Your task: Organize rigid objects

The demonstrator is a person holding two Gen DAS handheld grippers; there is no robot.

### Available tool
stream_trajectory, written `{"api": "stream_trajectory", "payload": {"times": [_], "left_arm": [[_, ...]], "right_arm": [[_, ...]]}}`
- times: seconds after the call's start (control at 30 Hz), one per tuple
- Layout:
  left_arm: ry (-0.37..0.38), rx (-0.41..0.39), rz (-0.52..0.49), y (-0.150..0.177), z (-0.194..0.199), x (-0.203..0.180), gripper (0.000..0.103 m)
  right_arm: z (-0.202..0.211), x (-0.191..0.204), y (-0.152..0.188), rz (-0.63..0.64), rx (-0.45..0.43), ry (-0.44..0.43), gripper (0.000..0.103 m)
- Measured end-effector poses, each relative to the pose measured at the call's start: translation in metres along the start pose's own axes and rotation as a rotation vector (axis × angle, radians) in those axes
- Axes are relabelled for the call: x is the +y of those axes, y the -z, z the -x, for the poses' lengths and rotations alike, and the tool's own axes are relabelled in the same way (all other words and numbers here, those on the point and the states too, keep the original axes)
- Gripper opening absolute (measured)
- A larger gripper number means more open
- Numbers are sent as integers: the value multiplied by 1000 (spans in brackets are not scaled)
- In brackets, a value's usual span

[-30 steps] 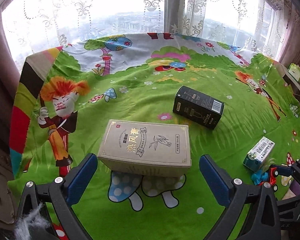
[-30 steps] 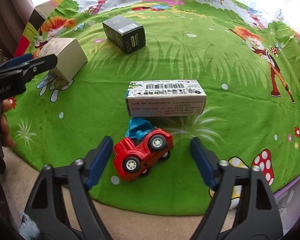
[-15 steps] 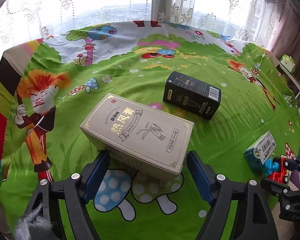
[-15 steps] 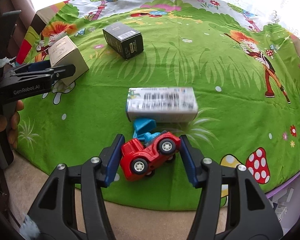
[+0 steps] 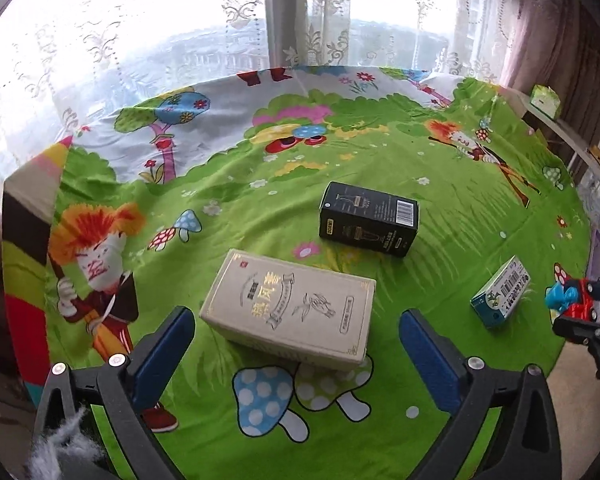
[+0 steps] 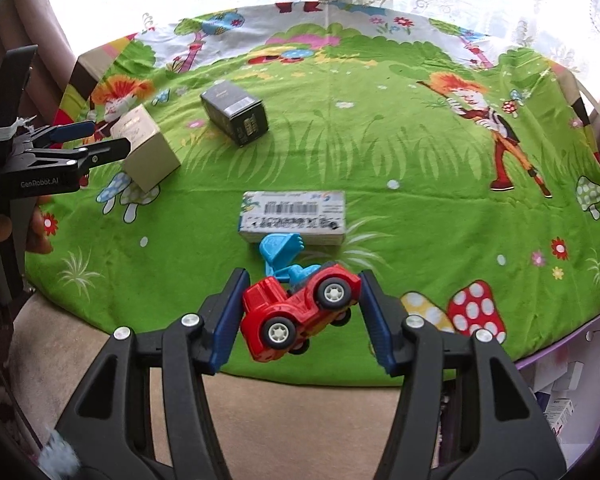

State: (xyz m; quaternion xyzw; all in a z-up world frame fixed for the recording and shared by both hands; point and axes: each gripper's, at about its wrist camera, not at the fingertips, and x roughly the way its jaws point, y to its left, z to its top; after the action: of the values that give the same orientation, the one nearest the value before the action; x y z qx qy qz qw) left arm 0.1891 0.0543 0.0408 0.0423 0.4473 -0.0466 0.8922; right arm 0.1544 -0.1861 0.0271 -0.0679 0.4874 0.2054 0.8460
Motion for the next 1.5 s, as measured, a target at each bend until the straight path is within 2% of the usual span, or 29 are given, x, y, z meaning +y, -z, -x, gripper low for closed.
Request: {"api": "stream_trajectory", "payload": {"times": [0.2,0.3,0.5,0.73,0.9,1.13,1.5], "left_arm": [[30,78,-126,-13,-24,-4,103],[16,120,-147,-12,-37,-3,103],[99,156,-74,-6,-49,4,102],[66,118,-27,9,-30,-9,100],[61,59,1,16,2,-30,100],[108,-14,7,24,43,-78,100],[229,-49,-51,36,73,-174,100]], "right_arm": [[13,-13,-9,-23,-33,17,60],[14,-15,-9,-23,-36,22,60],[15,-17,-5,-28,-30,29,60],[21,-24,4,-41,-29,42,60],[30,-32,13,-56,-39,48,60],[51,-45,28,-73,-65,65,60],[87,-82,59,-124,-98,120,60]]}}
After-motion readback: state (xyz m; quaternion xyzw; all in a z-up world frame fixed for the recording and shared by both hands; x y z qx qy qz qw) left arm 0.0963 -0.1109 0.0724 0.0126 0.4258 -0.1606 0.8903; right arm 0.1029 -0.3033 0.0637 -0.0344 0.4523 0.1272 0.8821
